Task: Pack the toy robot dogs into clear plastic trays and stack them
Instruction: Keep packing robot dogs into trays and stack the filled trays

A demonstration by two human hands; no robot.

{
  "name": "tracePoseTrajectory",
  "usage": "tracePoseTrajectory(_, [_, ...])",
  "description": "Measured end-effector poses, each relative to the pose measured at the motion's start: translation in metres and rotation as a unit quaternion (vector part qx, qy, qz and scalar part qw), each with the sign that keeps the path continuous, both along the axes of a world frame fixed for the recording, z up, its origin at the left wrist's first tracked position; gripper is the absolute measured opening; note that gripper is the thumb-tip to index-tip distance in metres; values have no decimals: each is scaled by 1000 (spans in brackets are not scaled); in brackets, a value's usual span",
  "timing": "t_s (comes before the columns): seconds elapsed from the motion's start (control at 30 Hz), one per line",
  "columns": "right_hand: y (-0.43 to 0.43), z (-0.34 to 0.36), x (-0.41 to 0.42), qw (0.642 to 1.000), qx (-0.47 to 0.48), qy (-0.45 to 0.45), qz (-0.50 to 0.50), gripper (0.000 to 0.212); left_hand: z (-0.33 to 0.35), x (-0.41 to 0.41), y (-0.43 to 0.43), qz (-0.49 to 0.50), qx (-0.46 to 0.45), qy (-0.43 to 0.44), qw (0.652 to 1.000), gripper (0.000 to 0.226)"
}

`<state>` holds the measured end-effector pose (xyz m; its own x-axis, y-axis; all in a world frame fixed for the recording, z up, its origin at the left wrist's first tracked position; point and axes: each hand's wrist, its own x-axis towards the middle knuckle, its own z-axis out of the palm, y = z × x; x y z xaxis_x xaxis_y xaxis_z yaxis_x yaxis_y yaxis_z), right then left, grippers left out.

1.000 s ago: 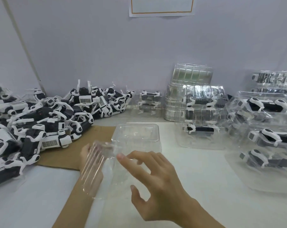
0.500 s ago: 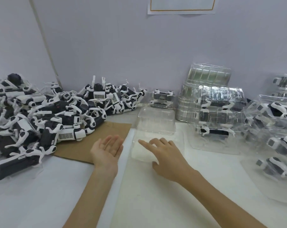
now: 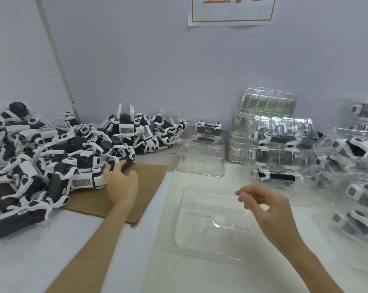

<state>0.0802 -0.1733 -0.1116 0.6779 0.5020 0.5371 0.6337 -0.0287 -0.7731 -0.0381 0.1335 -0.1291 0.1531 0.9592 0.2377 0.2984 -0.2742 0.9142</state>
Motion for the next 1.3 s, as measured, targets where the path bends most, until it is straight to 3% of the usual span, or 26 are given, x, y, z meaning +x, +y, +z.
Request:
tracePoseTrajectory(0.07, [1, -2, 1, 999, 33, 42, -6, 24, 0, 1, 30, -44, -4, 44, 998, 47])
tracePoseTrajectory(0.2, [4, -4, 3, 994, 68, 84, -12, 20, 7, 4, 62, -128, -176, -43, 975, 41])
tracePoseTrajectory(0.27, [5, -6, 3, 994, 73, 83, -11, 20, 6, 5, 68, -129, -199, -37, 971, 42])
tracePoseTrajectory(0.57, [6, -4, 0, 997, 67, 38, -7, 23, 20, 20, 6, -205, -156, -59, 965, 36])
tracePoseTrajectory(0.67, [5, -4, -1, 998, 56, 20, -18, 25, 44, 22, -29, -270, -97, -15, 958, 44])
tracePoseTrajectory(0.8, [7, -8, 2, 997, 13, -56, -53, 32, 74, 22, -74, -348, 22, 4, 937, 50])
tracePoseTrajectory(0.9, [5, -10, 6, 989, -16, -130, -67, 65, 93, 19, -95, -398, -30, -55, 915, 38])
tracePoseTrajectory(0.97, [3, -10, 9, 981, -10, -176, -81, 88, 102, 16, -104, -439, -84, -52, 893, 30])
tracePoseTrajectory(1.03, [2, -7, 10, 970, -5, -227, -89, 97, 105, 13, -110, -491, -116, -32, 863, 27])
tracePoseTrajectory(1.2, [1, -5, 10, 952, 4, -298, -71, 88, 99, 14, -114, -556, -180, 4, 812, 27])
tracePoseTrajectory(1.3, [-1, -4, 10, 948, 29, -308, -72, 76, 94, 14, -111, -560, -220, -25, 799, 26])
